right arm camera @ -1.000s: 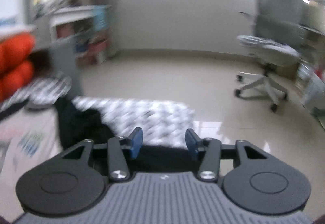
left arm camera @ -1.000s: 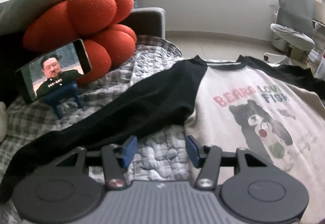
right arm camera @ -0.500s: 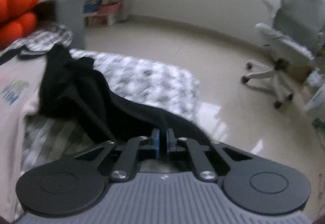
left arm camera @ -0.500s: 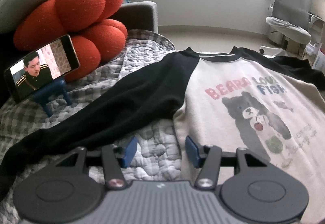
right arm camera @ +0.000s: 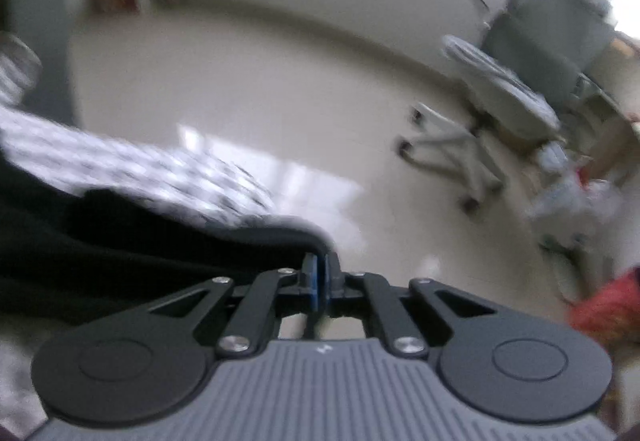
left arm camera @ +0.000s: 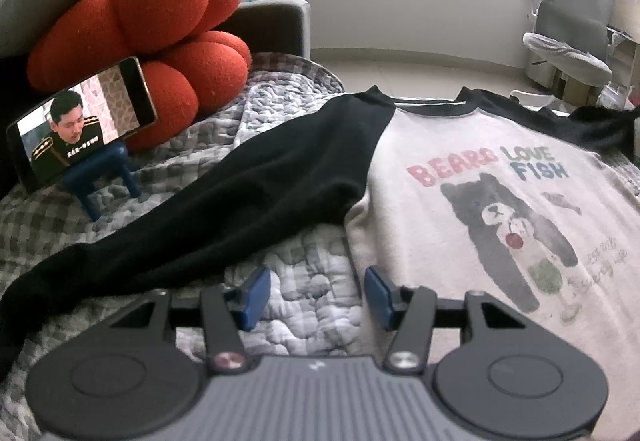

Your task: Fold clothes

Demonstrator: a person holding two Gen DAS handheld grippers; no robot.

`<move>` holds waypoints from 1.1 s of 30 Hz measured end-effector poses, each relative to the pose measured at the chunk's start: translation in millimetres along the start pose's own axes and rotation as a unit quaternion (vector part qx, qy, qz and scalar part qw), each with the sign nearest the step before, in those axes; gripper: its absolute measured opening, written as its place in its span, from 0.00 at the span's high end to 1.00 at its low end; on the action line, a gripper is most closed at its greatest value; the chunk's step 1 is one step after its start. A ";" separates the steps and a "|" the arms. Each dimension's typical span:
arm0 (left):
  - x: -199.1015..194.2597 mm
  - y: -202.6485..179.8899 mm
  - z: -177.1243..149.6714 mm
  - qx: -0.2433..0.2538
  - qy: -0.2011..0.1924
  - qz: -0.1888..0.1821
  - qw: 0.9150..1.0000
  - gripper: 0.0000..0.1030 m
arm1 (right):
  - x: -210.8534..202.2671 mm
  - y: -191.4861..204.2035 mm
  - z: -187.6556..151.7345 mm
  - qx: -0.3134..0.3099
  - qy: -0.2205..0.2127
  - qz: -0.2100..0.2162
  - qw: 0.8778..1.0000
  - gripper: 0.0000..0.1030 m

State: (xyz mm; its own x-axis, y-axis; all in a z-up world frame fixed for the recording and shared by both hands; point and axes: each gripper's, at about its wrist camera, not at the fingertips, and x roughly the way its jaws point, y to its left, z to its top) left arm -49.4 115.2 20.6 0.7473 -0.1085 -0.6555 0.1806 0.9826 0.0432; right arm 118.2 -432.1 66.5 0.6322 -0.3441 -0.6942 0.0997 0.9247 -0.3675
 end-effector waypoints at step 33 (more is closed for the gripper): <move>-8.8 2.4 6.3 -0.008 -0.003 -0.018 1.000 0.64 | 14.2 26.1 16.0 -0.051 -0.038 0.079 0.995 0.98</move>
State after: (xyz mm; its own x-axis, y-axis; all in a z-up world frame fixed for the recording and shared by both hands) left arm -51.5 117.6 31.3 0.7449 -0.1453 -0.6512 0.1975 0.9803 0.0071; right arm 142.0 -410.2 57.0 0.6904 -0.1780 -0.7012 -0.0814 0.9440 -0.3198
